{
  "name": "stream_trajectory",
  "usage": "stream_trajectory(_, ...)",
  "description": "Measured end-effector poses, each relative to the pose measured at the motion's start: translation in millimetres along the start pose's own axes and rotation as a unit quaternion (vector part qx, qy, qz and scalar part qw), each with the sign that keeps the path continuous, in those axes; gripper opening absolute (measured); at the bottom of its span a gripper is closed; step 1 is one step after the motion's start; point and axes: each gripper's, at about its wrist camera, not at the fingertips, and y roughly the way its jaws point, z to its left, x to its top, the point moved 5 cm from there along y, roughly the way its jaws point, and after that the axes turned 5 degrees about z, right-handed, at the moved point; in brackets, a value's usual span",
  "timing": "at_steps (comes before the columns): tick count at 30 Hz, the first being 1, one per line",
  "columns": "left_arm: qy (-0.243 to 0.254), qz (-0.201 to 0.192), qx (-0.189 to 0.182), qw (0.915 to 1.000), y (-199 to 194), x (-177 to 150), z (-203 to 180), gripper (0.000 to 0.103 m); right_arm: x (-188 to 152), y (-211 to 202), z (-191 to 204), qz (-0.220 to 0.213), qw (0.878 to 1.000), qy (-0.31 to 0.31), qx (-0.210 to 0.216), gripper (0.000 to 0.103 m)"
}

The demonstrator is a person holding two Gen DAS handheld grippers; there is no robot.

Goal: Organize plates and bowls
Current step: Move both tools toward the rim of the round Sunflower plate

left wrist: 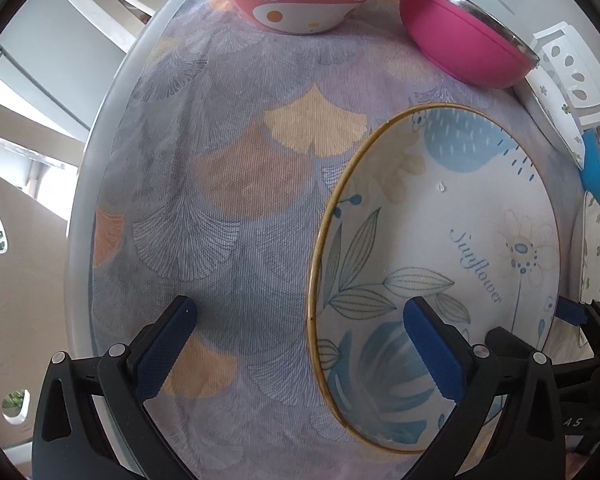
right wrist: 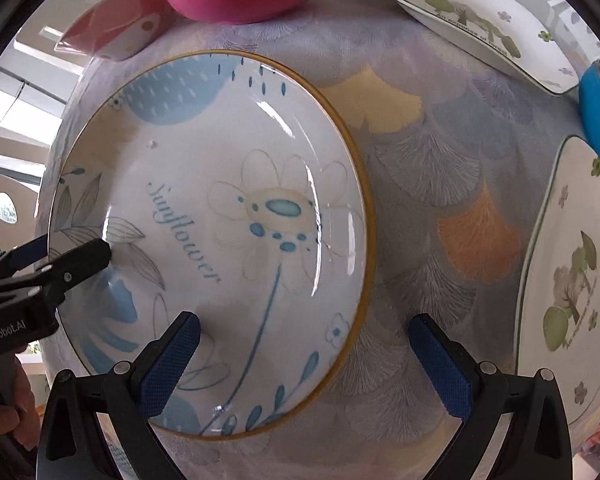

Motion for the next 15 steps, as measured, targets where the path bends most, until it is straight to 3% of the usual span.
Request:
stream_trajectory(11, -0.001, -0.019, -0.001, 0.9998, -1, 0, -1, 0.103, 16, -2, -5, -0.006, 0.999, 0.034, 0.001, 0.103)
stream_trajectory(15, 0.009, -0.027, -0.002, 0.9996, -2, -2, -4, 0.103, 15, -5, -12, -0.04, 0.997, 0.07, 0.0, 0.103)
